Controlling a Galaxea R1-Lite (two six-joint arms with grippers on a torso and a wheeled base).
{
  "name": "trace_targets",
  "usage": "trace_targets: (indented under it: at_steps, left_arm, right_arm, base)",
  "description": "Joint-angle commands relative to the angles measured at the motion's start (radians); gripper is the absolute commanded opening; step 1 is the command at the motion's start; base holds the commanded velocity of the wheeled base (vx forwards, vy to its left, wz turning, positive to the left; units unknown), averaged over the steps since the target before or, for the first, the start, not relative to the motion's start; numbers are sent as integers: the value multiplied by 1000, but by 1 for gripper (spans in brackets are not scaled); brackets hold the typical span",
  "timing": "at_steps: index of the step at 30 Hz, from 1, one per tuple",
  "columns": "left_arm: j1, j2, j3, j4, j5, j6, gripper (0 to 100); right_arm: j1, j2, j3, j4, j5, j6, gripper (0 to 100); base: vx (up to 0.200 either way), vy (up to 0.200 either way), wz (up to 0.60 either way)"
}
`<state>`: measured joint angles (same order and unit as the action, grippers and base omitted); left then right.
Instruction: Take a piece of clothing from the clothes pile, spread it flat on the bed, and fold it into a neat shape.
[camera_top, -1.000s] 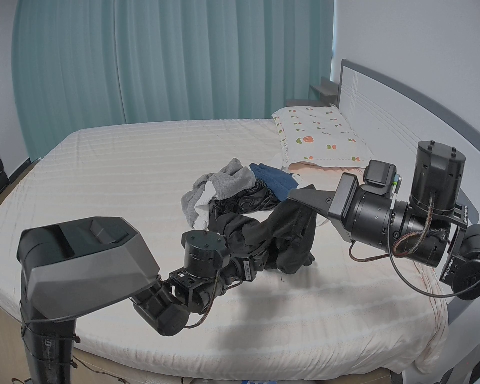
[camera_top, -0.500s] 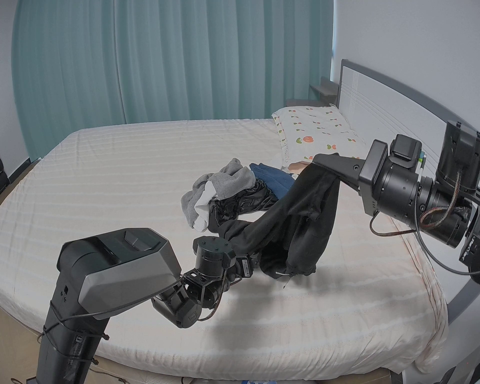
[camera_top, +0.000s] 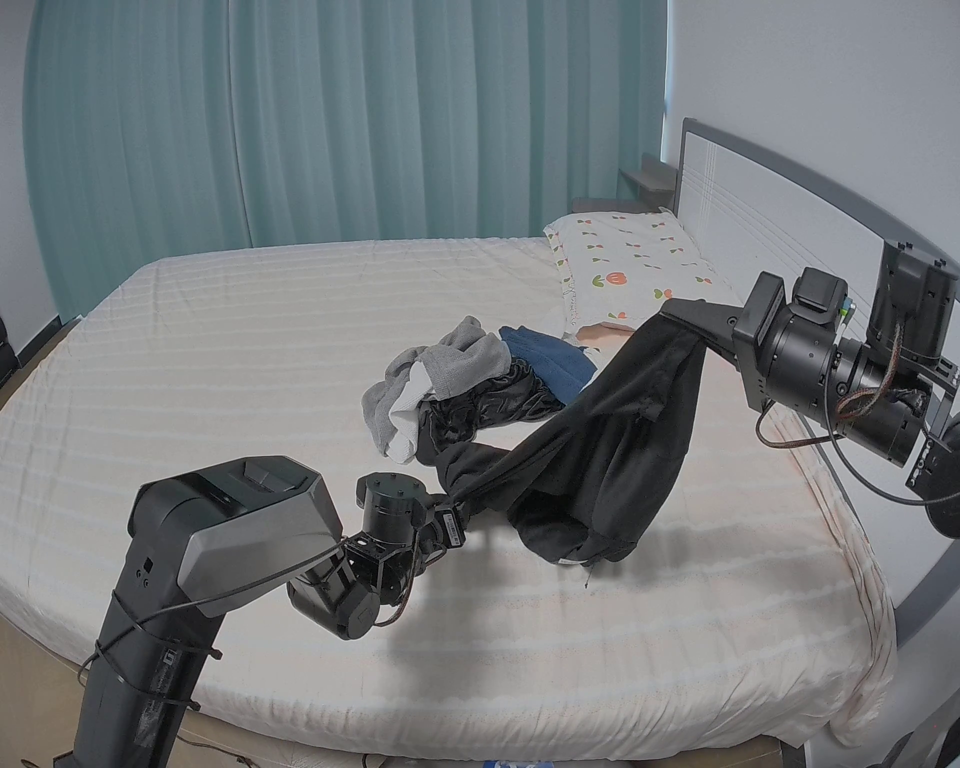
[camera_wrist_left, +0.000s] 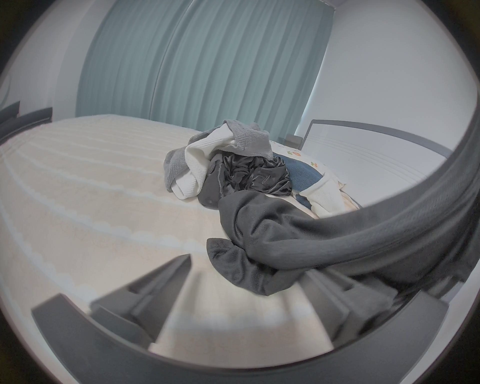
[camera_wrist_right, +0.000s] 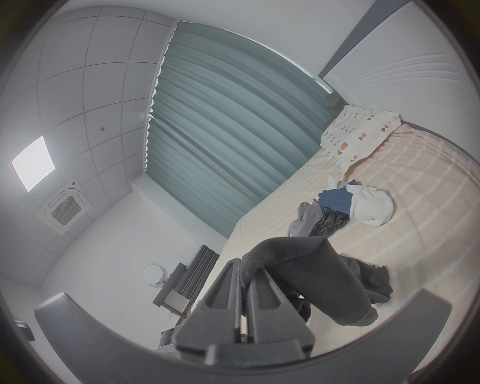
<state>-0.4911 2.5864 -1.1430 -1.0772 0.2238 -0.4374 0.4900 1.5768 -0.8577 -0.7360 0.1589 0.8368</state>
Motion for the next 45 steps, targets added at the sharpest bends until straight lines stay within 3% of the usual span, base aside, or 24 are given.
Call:
trace_targets:
  at_steps: [1, 9, 11, 18, 24, 31, 37, 45]
  left_arm:
    - [0, -9, 5, -1, 0, -41, 0]
    - [-18, -258, 235, -3, -14, -133, 0]
    - [-52, -400, 345, -1, -14, -204, 0]
    - [-98, -626, 546, -16, -14, -238, 0]
    - [-112, -706, 582, 0, -12, -463, 0]
    - [-110, -689, 667, -13, -14, -475, 0]
    - [-110, -666, 661, -15, -14, -477, 0]
    - [-113, -716, 658, -12, -6, -474, 0]
  right_arm:
    - [-10, 42, 12, 0, -1, -2, 0]
    - [-33, 78, 100, 0, -4, -2, 0]
    - [-39, 104, 144, -2, -4, -1, 0]
    - [-48, 166, 201, -49, -21, 1, 0]
    - [-56, 152, 307, -175, -47, 27, 0]
    - [-60, 190, 367, -292, -52, 24, 0]
    - [-64, 192, 348, -295, -52, 21, 0]
    - [-62, 152, 287, -240, -76, 10, 0]
  base:
    - [0, 0, 0]
    - [0, 0, 0]
    - [0, 0, 0]
    - [0, 0, 0]
    - [0, 0, 0]
    - [0, 0, 0]
    - [0, 0, 0]
    - [-200, 0, 0]
